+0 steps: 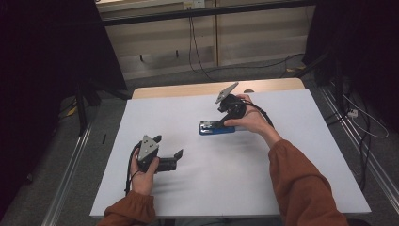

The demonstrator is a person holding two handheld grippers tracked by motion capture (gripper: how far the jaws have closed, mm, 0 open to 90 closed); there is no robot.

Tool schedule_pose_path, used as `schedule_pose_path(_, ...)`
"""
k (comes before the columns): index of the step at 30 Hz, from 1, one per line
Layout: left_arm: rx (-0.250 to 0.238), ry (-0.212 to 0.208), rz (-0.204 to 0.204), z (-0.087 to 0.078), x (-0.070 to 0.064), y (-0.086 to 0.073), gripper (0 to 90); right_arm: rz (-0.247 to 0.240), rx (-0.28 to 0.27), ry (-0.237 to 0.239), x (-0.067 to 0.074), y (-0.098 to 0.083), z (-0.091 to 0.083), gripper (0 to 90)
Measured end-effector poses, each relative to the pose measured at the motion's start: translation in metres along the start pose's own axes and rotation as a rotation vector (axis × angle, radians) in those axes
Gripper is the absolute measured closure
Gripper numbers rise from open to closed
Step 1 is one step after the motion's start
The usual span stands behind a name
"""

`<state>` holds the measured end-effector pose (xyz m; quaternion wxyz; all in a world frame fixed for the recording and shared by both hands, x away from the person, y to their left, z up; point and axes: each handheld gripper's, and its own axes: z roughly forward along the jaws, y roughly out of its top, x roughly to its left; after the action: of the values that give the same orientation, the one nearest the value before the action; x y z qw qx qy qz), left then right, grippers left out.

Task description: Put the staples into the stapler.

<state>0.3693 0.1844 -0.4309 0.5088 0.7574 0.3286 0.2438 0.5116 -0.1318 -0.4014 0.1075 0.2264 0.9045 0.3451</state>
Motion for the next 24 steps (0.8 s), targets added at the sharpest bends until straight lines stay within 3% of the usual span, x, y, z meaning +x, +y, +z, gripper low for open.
schedule_pose_path(6, -0.003, -0.006, -0.006, 0.000, 0.002, 0.000, 2.5, 0.080, -0.045, -0.040, 0.003, -0.010, -0.005, 13.8)
schedule_pose_path(12, 0.025, 0.025, -0.001, 0.001, 0.003, -0.002, 2.5, 0.148, -0.099, -0.088, 0.009, -0.021, -0.014, 11.6)
schedule_pose_path(17, 0.020, 0.013, -0.008, 0.002, 0.004, -0.002, 2.5, 0.160, -0.131, -0.098, 0.015, -0.028, -0.024, 11.8)
schedule_pose_path(24, 0.012, 0.001, -0.007, 0.002, 0.001, -0.001, 2.2, 0.218, -0.204, -0.156, 0.021, -0.043, -0.037, 8.2)
